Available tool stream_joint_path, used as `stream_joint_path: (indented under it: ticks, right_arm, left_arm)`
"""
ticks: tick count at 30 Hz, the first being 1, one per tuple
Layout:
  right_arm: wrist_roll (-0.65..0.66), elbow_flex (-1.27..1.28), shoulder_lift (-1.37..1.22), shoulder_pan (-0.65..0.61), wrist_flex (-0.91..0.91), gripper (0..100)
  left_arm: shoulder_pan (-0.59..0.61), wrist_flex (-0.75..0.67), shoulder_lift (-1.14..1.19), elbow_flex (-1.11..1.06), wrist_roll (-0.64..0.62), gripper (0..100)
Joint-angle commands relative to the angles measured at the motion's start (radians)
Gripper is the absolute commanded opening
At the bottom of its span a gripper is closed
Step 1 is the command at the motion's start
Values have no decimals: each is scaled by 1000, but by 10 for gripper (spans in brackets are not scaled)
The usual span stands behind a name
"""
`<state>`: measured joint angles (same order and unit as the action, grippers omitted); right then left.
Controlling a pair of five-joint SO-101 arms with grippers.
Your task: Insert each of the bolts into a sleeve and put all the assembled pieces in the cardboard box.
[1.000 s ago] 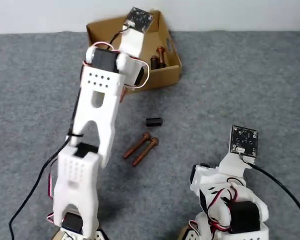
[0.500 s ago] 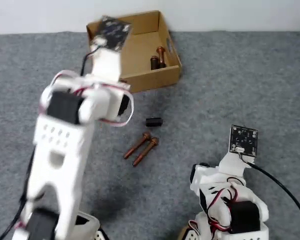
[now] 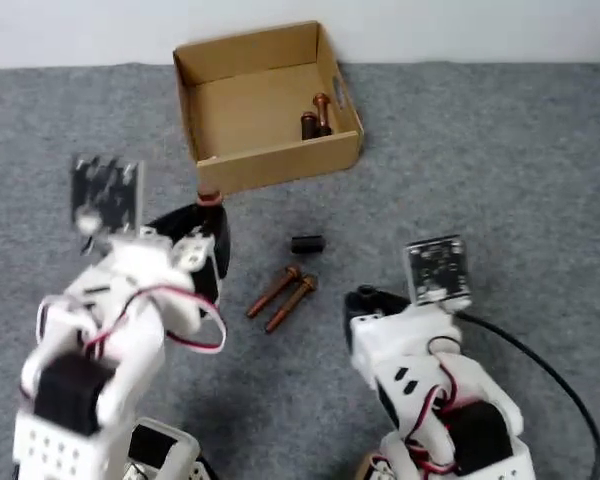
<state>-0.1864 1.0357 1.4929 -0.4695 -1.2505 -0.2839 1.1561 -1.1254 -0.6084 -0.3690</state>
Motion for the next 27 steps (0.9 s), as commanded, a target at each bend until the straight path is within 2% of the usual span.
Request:
stream_joint_path:
  ticks: [1, 6, 11, 19, 27]
  right_arm:
    - [15, -15, -2, -127, 76, 8]
    - [97, 54, -1, -268, 202, 8]
    - [210, 87, -4, -335, 321, 8]
    - [345, 92, -4, -387, 403, 8]
    - [351, 86, -4, -384, 420, 8]
  left_arm:
    - [-5, -157, -190, -133, -8, 3]
    - [-12, -222, -382, -302, -18, 4]
    - [-15, -221, -505, -369, -137, 4]
    - [-164, -219, -540, -381, -275, 4]
    - [-176, -189, -540, -387, -275, 4]
